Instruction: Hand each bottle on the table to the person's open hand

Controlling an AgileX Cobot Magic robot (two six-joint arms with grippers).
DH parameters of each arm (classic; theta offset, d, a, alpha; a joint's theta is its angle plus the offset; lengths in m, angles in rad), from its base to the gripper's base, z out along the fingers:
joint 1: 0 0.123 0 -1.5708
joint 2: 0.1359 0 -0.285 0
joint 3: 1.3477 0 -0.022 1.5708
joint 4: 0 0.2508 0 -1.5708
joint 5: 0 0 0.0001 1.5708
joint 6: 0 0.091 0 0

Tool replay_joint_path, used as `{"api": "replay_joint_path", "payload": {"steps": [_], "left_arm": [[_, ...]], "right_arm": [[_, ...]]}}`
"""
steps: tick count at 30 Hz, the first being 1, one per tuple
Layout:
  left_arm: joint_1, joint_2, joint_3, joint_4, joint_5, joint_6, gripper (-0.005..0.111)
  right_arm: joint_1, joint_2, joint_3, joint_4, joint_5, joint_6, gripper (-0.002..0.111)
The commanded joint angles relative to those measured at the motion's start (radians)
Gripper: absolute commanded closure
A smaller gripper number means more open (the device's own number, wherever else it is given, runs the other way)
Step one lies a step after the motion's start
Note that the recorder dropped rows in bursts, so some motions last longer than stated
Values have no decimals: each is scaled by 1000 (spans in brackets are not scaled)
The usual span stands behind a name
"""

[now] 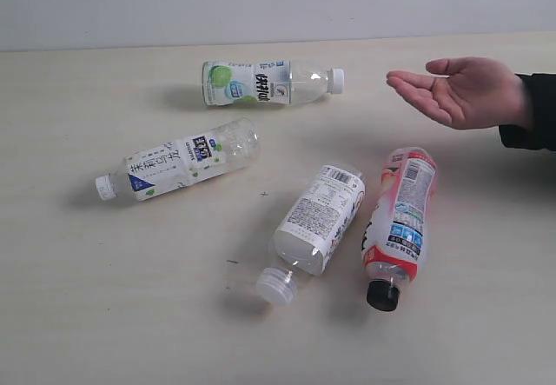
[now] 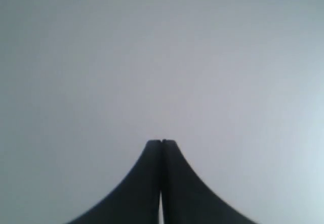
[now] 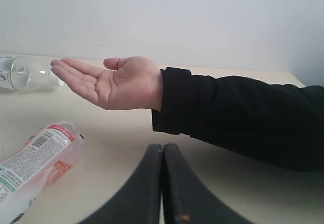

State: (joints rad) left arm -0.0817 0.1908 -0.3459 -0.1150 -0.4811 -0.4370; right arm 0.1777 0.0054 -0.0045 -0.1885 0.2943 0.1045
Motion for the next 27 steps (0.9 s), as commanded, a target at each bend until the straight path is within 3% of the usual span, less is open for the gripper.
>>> {"api": "replay_joint_path", "payload": {"steps": [1, 4, 8, 13, 18, 22, 27], "left_arm": [[1, 224, -220, 161, 183, -10, 107], [1, 429, -370, 271, 377, -12, 107], [-11, 729, -562, 315, 785, 5, 107], [-115, 1065, -773, 243, 1160, 262, 107], [-276, 1347, -936, 203, 1367, 594, 107], [-356, 1520, -1050, 205, 1510, 775, 103], [-386, 1678, -1168, 166, 1623, 901, 81]], "right_arm": [[-5, -5, 5, -2, -7, -2, 108], [-5, -5, 5, -2, -7, -2, 108], [-5, -5, 5, -2, -7, -2, 108], [-5, -5, 5, -2, -7, -2, 108], [-5, -5, 5, -2, -7, -2, 108], [-5, -5, 5, -2, -7, -2, 108], [-5, -5, 5, -2, -7, -2, 108]]}}
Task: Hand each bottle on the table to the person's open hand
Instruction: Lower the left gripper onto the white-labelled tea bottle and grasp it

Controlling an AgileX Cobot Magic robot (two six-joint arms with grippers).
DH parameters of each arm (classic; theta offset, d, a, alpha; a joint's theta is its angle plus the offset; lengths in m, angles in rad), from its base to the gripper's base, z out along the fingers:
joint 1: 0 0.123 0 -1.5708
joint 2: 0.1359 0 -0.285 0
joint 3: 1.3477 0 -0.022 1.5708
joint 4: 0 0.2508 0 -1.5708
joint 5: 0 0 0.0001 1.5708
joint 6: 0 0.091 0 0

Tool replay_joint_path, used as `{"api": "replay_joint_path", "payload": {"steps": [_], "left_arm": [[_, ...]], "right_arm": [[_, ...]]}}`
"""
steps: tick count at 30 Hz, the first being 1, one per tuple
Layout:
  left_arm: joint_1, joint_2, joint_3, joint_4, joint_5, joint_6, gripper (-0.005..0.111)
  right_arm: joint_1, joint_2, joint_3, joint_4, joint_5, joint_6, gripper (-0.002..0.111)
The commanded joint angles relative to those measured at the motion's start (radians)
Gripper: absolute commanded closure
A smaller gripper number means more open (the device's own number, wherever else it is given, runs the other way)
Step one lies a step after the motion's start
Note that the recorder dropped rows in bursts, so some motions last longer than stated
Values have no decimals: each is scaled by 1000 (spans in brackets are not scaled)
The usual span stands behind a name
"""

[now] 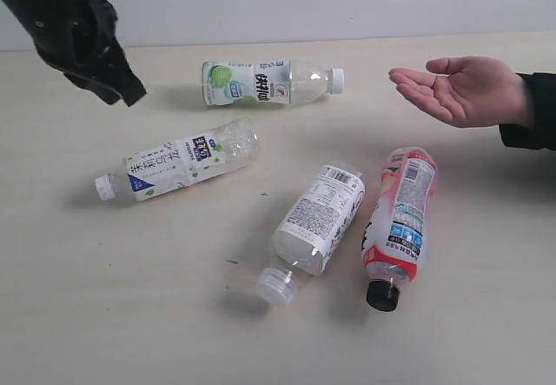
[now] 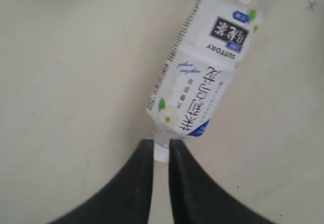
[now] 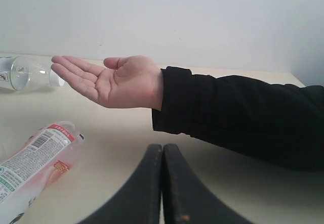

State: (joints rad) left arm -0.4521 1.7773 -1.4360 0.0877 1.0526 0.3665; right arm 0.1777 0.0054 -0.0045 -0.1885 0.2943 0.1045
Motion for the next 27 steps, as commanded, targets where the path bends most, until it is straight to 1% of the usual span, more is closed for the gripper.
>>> {"api": "replay_joint_path", "payload": {"steps": [1, 5, 7, 9, 12, 14, 19, 27], "left_arm": [[-15, 112, -90, -52, 105, 114, 73], [-15, 181, -105, -53, 125, 202, 40], [-15, 205, -105, -40, 111, 232, 29], [-15, 226, -105, -15, 52, 266, 22], [-15, 248, -105, 4, -37, 268, 20], [-15, 261, -105, 5, -68, 278, 20], [-15, 285, -105, 1, -47, 340, 20], [-15, 318, -105, 0, -62, 358, 20]], "right_arm": [[-5, -5, 5, -2, -7, -2, 108], [-5, -5, 5, -2, -7, -2, 108], [-5, -5, 5, -2, -7, -2, 108], [-5, -5, 5, -2, -7, -2, 108], [-5, -5, 5, -2, -7, -2, 108], [-5, -5, 5, -2, -7, -2, 108], [-5, -5, 5, -2, -7, -2, 108], [-5, -5, 5, -2, -7, -2, 108]]}}
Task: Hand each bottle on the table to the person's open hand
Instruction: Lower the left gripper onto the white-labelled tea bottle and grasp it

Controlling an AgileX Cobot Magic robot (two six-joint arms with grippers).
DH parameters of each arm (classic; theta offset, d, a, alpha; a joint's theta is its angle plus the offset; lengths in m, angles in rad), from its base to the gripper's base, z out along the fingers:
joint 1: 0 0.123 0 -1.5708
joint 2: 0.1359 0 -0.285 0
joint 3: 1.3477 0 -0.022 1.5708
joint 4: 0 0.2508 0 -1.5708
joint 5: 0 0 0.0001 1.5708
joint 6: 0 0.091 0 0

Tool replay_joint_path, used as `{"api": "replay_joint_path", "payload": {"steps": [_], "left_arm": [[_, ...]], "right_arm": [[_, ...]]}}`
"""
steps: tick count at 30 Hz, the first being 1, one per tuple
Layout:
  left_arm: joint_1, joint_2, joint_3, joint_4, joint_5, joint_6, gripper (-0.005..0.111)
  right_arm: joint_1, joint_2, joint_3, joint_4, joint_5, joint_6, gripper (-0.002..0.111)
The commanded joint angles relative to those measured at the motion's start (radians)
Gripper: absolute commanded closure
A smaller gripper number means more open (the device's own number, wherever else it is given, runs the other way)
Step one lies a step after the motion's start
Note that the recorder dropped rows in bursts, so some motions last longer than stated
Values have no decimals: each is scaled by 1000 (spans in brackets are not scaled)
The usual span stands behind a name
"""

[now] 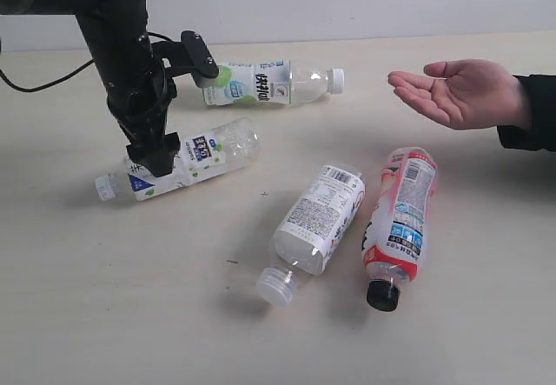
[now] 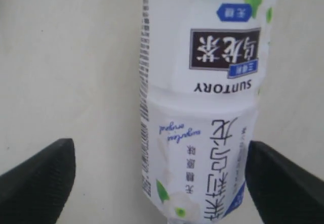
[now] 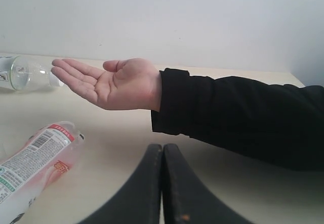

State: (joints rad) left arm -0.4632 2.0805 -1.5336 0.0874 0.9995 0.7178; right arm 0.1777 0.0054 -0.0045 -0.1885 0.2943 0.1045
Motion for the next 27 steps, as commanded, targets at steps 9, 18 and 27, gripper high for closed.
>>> {"api": "replay_joint_path", "payload": {"steps": [9, 18, 27], "left_arm": [[-4, 89, 1, -17, -10, 6, 20], [-4, 96, -1, -15, 26, 14, 70], [-16, 21, -1, -29, 175, -18, 107]], "right_arm": [[-5, -5, 5, -2, -7, -2, 108], [-5, -5, 5, -2, -7, -2, 108], [-5, -5, 5, -2, -7, -2, 108]]}}
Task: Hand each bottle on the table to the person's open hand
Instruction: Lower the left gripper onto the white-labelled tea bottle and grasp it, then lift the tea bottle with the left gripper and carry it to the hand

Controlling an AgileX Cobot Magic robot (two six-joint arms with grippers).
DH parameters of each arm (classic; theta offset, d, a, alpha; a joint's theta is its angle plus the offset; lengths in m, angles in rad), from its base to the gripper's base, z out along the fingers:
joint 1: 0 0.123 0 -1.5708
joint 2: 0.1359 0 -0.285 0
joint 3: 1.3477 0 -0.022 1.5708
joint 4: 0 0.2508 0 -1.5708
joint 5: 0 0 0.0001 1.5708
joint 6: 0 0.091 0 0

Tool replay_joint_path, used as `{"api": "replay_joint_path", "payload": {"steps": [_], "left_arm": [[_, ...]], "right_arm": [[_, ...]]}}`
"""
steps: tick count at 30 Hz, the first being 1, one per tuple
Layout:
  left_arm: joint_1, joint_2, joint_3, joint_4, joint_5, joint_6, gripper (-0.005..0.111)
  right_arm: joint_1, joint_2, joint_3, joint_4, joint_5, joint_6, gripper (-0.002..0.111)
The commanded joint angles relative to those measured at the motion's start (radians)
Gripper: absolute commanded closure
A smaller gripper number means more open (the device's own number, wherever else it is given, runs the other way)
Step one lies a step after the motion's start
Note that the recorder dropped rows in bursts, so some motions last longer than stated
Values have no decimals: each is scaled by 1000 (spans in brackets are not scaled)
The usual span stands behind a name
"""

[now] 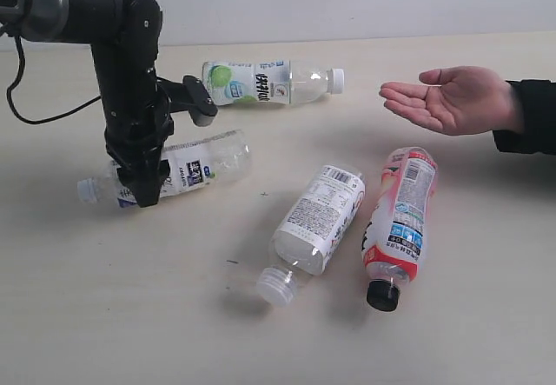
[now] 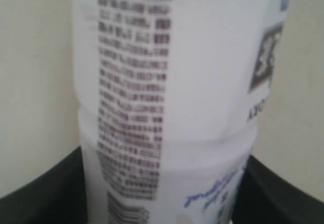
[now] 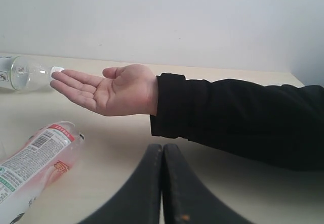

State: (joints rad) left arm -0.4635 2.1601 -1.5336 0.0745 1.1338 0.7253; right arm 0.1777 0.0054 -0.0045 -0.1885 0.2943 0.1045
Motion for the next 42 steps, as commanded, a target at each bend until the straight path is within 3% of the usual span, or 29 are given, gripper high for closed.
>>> {"api": "replay_joint_path", "payload": {"steps": [1, 6, 13, 16, 20, 28, 42], "left_arm": [[-27, -77, -1, -16, 41, -34, 107], [-95, -166, -1, -31, 7, -146, 107], [-224, -244, -71, -52, -41, -671, 107], [-281, -248, -139, -122, -41, -781, 107], [-340, -248, -207, -274, -106, -799, 107], [-387, -243, -306, -586, -407, -906, 107], [-383, 19, -526, -838, -474, -945, 107]], "right_arm": [[-5, -5, 5, -2, -7, -2, 108], [-5, -5, 5, -2, -7, -2, 108], [-5, -5, 5, -2, -7, -2, 108], [-5, -5, 5, -2, -7, -2, 108], [-5, -5, 5, -2, -7, -2, 108], [-5, -5, 5, -2, -7, -2, 108], [-5, -5, 5, -2, -7, -2, 108]]}}
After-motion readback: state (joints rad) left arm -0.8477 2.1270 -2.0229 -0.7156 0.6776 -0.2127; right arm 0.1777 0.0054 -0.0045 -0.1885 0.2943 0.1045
